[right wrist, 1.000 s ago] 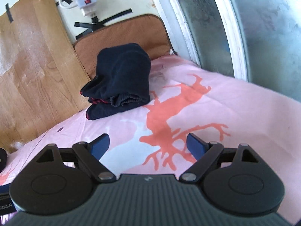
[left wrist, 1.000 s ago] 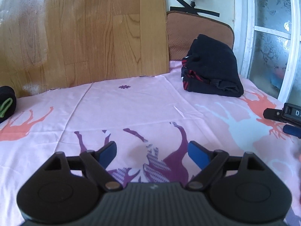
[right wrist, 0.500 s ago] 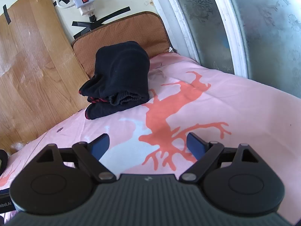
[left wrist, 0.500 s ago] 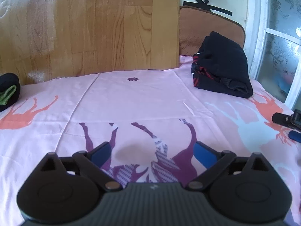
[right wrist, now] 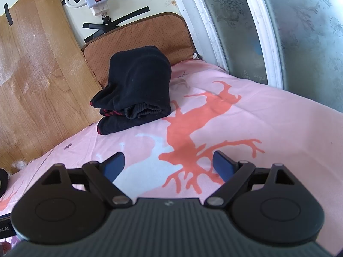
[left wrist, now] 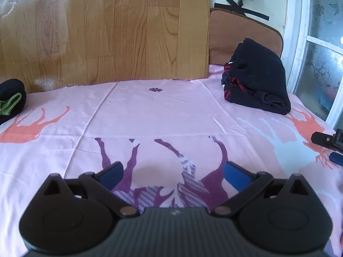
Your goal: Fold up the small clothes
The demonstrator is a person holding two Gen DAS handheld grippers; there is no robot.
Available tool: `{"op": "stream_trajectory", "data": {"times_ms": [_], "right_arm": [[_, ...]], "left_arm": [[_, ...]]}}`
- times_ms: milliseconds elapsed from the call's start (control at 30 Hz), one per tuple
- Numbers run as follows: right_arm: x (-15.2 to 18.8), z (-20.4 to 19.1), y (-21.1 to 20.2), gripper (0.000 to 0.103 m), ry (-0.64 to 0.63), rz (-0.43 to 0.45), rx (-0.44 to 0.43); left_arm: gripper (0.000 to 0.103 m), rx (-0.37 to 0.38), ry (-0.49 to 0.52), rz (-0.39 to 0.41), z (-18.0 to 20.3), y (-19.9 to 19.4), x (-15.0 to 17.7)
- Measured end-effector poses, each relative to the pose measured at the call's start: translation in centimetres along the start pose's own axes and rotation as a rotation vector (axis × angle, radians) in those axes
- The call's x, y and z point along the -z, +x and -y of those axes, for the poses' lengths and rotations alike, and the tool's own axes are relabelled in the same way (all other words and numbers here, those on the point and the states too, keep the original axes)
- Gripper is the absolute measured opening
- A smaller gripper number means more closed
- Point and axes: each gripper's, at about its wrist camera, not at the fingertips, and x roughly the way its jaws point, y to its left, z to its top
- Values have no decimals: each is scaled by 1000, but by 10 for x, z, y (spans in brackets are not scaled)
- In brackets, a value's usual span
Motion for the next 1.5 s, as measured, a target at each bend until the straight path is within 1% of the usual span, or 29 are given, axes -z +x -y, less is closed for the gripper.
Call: {"op": "stream_trajectory", "data": {"times_ms": [133,200,300,400,567,667,867,1233,1500], "right_arm": [[0,0,0,91,1,0,-3],[0,0,1,91,4,-1,-6],[0,0,1,91,8,-1,-11],[0,0,1,91,11,-2,-15],[-1,1,1,91,16,-2,-21],[-1,1,1,91,20,-2,-27],[-2,2,1,91,25,-3,-33],[-2,3,1,91,29,-2,-37],[-2,3,1,91,31,-3,-40]], "left_arm": [[103,9,3,13,1,-3,1],[103,12,11,-2,1,-2,1],[103,-16,30,-27,4,2,2],[103,-3,31,-30,4,2,2],[103,-14,24,-66,3,8,2],[103,-22,26,-56,3,6,3],[103,-39,67,-32,9,2,4],[103,-19,88,2,12,-3,4],[103,-19,107,26,15,-6,5]]}}
